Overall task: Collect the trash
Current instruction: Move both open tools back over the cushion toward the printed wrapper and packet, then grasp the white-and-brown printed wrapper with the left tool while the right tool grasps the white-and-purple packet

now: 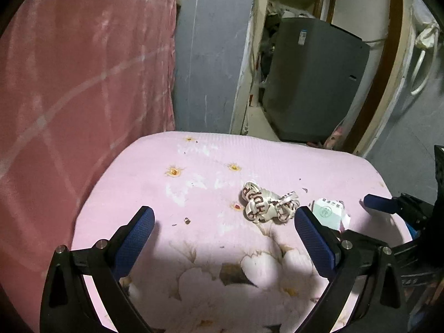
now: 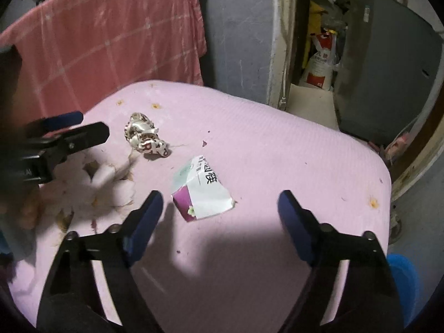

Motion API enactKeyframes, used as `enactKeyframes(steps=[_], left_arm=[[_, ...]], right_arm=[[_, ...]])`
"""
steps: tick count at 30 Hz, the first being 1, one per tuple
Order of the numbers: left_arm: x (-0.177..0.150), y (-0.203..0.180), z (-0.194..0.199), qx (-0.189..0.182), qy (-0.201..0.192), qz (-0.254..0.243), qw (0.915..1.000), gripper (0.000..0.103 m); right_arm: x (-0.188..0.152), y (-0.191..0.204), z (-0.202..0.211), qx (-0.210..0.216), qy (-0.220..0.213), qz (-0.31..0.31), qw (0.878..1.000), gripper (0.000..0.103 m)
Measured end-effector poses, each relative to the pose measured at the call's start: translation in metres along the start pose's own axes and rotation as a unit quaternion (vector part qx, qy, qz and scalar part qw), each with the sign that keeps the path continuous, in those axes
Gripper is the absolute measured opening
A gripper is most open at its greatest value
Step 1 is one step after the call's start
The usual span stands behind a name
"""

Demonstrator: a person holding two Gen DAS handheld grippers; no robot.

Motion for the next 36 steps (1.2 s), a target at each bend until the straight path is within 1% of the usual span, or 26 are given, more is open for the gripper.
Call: enactKeyframes(steps=[1, 3, 4, 6, 12, 13, 14, 15, 20, 22, 23, 24, 26, 27, 29, 31, 33, 35, 36], left_arm=[[0.0, 0.0, -0.002, -0.002, 0.003, 0.002, 1.0, 0.099], [-0.001, 0.001, -0.006, -0.004, 0.01, 0.002, 0.9999, 0.098], [-0.001, 0.001, -0.007, -0.005, 0.012, 0.002, 0.9999, 0.098], [-0.003, 0.001, -0.009, -0.006, 0.013, 0.001, 0.9999, 0.098], [-0.007, -0.01, -0.014, -0.005, 0.017, -0.023, 0.9996, 0.097], [-0.008, -0.013, -0.016, -0.003, 0.021, -0.03, 0.9993, 0.094], [-0.009, -0.016, -0.019, -0.002, 0.028, -0.038, 0.9989, 0.089], [-0.009, -0.02, -0.023, -0.001, 0.033, -0.045, 0.9985, 0.085], [-0.014, -0.032, -0.029, 0.013, 0.04, -0.077, 0.9961, 0.084], [-0.014, -0.037, -0.032, 0.02, 0.04, -0.088, 0.9952, 0.082], [-0.015, -0.039, -0.033, 0.025, 0.04, -0.091, 0.9948, 0.076], [-0.014, -0.04, -0.034, 0.031, 0.041, -0.092, 0.9945, 0.067], [-0.013, -0.039, -0.04, 0.04, 0.05, -0.09, 0.9939, 0.058], [-0.012, -0.04, -0.042, 0.039, 0.052, -0.089, 0.9939, 0.055], [-0.011, -0.039, -0.043, 0.03, 0.054, -0.083, 0.9946, 0.052], [-0.009, -0.038, -0.042, 0.017, 0.054, -0.08, 0.9952, 0.052], [-0.009, -0.038, -0.04, 0.009, 0.056, -0.08, 0.9952, 0.052], [-0.009, -0.039, -0.041, 0.01, 0.059, -0.08, 0.995, 0.052], [-0.008, -0.039, -0.042, 0.011, 0.061, -0.08, 0.9949, 0.049]], right_arm=[[0.006, 0.002, -0.002, 0.004, 0.005, 0.006, 1.0, 0.075], [0.006, 0.006, -0.006, 0.01, 0.014, 0.02, 1.0, 0.065], [0.007, 0.008, -0.007, 0.01, 0.015, 0.023, 1.0, 0.061], [0.006, 0.008, -0.006, 0.011, 0.014, 0.023, 1.0, 0.043], [0.002, 0.001, 0.001, 0.017, -0.002, 0.004, 1.0, 0.039], [0.001, -0.001, 0.003, 0.018, -0.004, 0.0, 1.0, 0.036], [0.001, -0.003, 0.004, 0.02, -0.008, -0.005, 1.0, 0.027], [-0.002, -0.006, 0.007, 0.018, -0.011, -0.013, 1.0, 0.025], [-0.005, -0.015, 0.01, 0.025, -0.014, -0.033, 0.999, 0.025], [-0.004, -0.015, 0.009, 0.029, -0.013, -0.033, 0.999, 0.026], [-0.004, -0.014, 0.008, 0.03, -0.011, -0.033, 0.999, 0.026], [-0.004, -0.014, 0.007, 0.031, -0.007, -0.032, 0.999, 0.027], [-0.003, -0.013, 0.004, 0.033, -0.001, -0.03, 0.999, 0.03], [-0.003, -0.012, 0.004, 0.033, 0.0, -0.029, 0.999, 0.033], [-0.002, -0.011, 0.003, 0.034, 0.002, -0.027, 0.999, 0.036], [-0.002, -0.011, 0.003, 0.033, 0.003, -0.025, 0.999, 0.039], [-0.001, -0.011, 0.001, 0.033, 0.005, -0.023, 0.999, 0.044], [0.001, -0.011, -0.001, 0.028, 0.006, -0.023, 0.999, 0.047], [0.001, -0.011, -0.001, 0.026, 0.006, -0.023, 0.999, 0.047]])
Point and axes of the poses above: each gripper's, at about its wrist camera, not at the fingertips, and z roughly against the way its jaws point, y to its left, x to its top, the point moved 3 cm from there along -z, roughly the way its jaws point, and after that the axes turned 12 degrees about z, right-handed, at the moved point
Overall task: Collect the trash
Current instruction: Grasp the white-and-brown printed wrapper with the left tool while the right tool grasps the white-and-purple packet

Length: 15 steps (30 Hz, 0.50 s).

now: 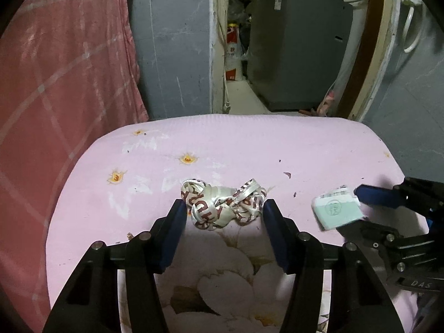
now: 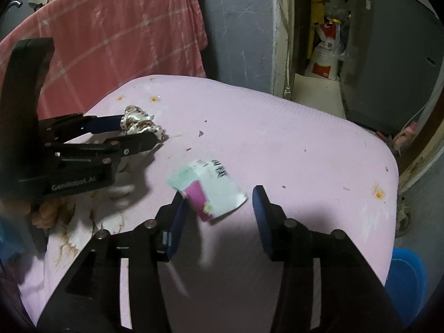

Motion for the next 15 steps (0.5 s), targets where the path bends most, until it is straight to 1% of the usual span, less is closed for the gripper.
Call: enactKeyframes(steps=[2, 4, 5, 6, 9, 11, 15], left_arm=[[0.0008, 0.0002, 0.0001, -0.001, 0.004, 0.002, 1.0, 0.044], [0.0033, 0.0002, -0.0014, -0.003, 0.005, 0.004, 1.0, 0.042], [0.0036, 0.0008, -0.0008, -0.004, 0.004, 0.006, 1.0, 0.04], [0.0033, 0.0006, 0.0, -0.005, 0.003, 0.006, 1.0, 0.038], [0.0036, 0.0008, 0.0004, -0.006, 0.0, 0.009, 0.9999, 0.033], [0.0033, 0.0013, 0.0019, -0.008, -0.002, 0.012, 0.9999, 0.03], [0.0022, 0.0026, 0.005, -0.011, -0.008, 0.019, 0.9997, 0.029]], right_arm=[[0.0008, -0.0013, -0.0002, -0.004, -0.001, -0.003, 1.0, 0.047], [0.0001, -0.0026, 0.0002, -0.005, -0.004, -0.004, 1.0, 0.046], [0.0001, -0.0028, 0.0012, -0.005, -0.006, -0.004, 1.0, 0.041], [-0.0003, -0.003, 0.0013, -0.005, -0.008, -0.005, 1.0, 0.03], [-0.0008, -0.0026, 0.0023, -0.003, -0.011, -0.003, 1.0, 0.012], [-0.0006, -0.0018, 0.0039, -0.004, -0.014, 0.001, 1.0, 0.007], [-0.0002, 0.0003, 0.0076, -0.006, -0.022, 0.008, 1.0, 0.007]])
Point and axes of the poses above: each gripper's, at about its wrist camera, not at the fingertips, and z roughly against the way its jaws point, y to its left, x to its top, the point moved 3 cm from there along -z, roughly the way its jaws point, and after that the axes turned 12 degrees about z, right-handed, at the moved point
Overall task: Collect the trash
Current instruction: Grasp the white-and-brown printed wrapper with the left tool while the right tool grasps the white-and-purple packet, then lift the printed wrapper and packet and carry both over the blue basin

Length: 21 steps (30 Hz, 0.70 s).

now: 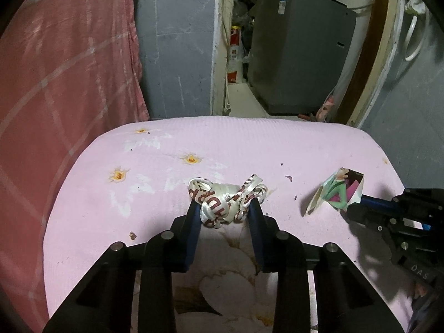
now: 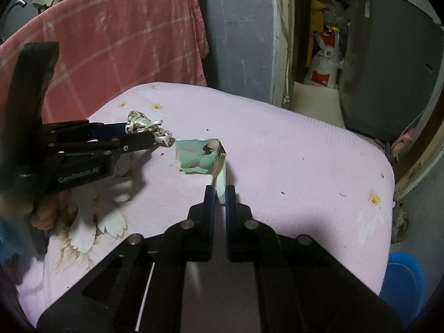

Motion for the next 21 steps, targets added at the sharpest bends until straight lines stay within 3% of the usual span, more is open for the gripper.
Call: enactKeyframes(steps=[11, 16, 21], left_arm=[[-0.003, 0.002, 0.017, -0.012, -0.037, 0.02, 0.999, 0.029], [-0.009, 0.003, 0.034, -0.025, -0.071, 0.039, 0.9964, 0.028], [-0.016, -0.007, 0.059, -0.038, -0.124, 0.044, 0.9906, 0.028]], right_arm=[[0.001, 0.0, 0.009, -0.002, -0.026, -0.007, 1.0, 0.006], [0.0, 0.001, 0.027, -0.019, -0.067, -0.006, 0.998, 0.006], [-0.005, 0.01, 0.066, -0.063, -0.143, 0.01, 0.988, 0.005]])
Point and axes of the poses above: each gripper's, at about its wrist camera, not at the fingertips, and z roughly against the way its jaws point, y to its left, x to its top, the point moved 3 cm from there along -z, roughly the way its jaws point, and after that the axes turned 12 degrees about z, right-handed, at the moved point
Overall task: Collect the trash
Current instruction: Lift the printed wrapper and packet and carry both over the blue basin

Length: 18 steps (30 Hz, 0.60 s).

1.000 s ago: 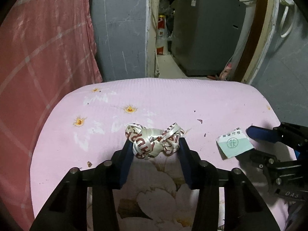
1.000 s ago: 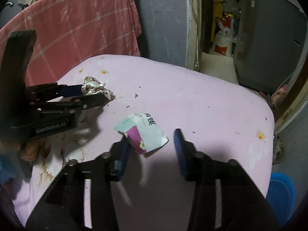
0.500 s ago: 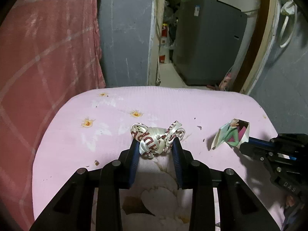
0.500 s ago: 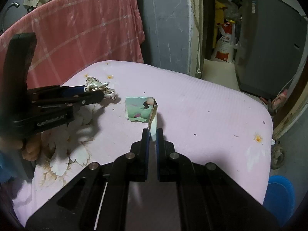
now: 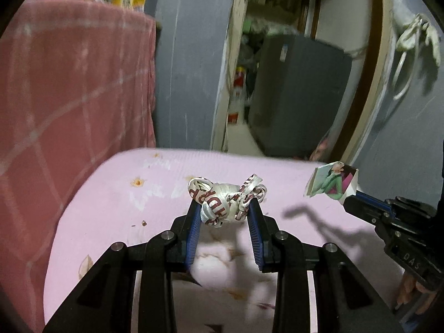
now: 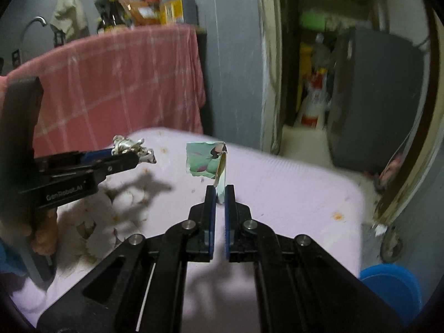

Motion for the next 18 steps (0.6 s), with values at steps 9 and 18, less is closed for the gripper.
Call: enactKeyframes(steps=[9, 18], left_arm=[[0.002, -0.048, 0.061, -0.052, -0.108, -0.016, 0.9927, 0.029], [-0.006, -0.08, 0.074, -0.081, -0.108, -0.011, 0.9908, 0.029]], right_arm=[[-0.005, -0.009, 0.076, -0.08, -0.107, -0.006, 0.991, 0.0], [-0.012, -0.025, 0.128, -0.124, -0.158, -0.045, 0.979, 0.0]])
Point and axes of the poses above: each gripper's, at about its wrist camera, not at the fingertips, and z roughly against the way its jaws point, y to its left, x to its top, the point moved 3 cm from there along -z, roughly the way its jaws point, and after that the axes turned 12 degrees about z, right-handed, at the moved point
